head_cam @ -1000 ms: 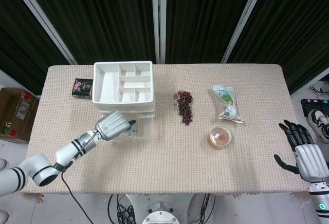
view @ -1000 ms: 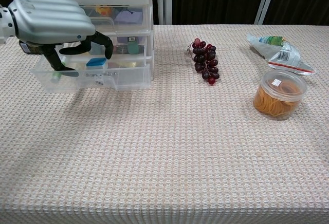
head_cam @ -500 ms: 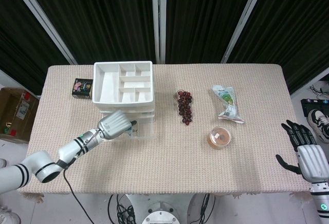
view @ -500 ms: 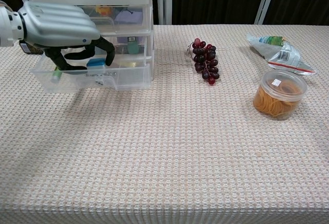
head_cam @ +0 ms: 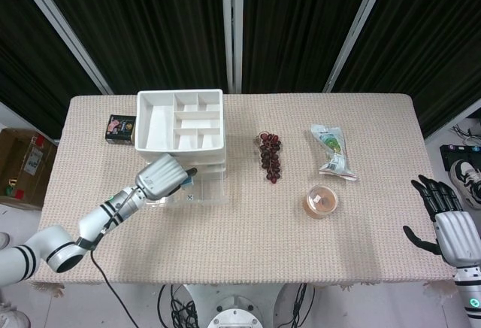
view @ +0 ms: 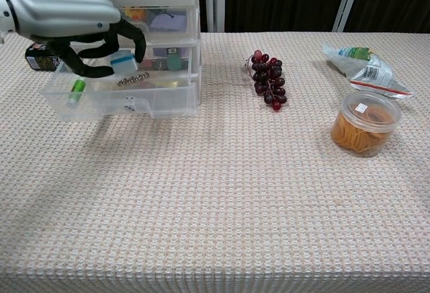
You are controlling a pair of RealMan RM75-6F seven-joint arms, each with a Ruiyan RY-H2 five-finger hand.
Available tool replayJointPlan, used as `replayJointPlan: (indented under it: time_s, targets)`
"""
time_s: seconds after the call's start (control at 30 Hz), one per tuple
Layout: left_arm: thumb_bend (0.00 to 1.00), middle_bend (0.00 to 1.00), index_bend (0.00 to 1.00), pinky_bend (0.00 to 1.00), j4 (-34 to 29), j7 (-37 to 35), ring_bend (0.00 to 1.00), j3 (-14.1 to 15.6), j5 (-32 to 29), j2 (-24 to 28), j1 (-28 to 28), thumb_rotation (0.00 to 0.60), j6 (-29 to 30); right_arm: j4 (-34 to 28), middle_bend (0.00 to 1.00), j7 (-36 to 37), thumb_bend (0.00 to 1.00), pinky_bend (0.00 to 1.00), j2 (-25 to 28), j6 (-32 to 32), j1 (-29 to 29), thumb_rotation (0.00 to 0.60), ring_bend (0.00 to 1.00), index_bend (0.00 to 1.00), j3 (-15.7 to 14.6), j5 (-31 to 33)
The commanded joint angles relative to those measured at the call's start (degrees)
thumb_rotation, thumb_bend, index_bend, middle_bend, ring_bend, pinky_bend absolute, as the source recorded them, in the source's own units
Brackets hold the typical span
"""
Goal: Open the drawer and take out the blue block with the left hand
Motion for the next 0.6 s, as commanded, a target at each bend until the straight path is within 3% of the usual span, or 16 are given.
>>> replayJointPlan:
  time_s: [0.03,0.27,0.6]
  targets:
    - [0.49,0.81,0.45,0.93,-4.76,1.60,0.87,-1.03,0.86,2.51,2.86,0.600,6.35,0.20,0.02,0.24,0.20,0.00,0.04,0.15,0.09,0.600,0.00,0.00,0.01,-0.32]
    - [0.48,0.81,0.45,0.93,-13.00,8.33,0.87,0.01,6.47,3.05,5.09,0.600,11.92,1.05,0.02,1.15,0.20,0.00,-0.25,0.63,0.04,0.600,0.00,0.00,-0.32,-1.24]
    - [0.48,0.81,0.45,0.93,-15.42,18.40,0.87,1.93,9.33,-6.40,3.95,0.600,7.10,2.28,0.02,2.61,0.20,0.00,-0.65,1.94,-0.43,0.600,0.00,0.00,-0.96,-2.61]
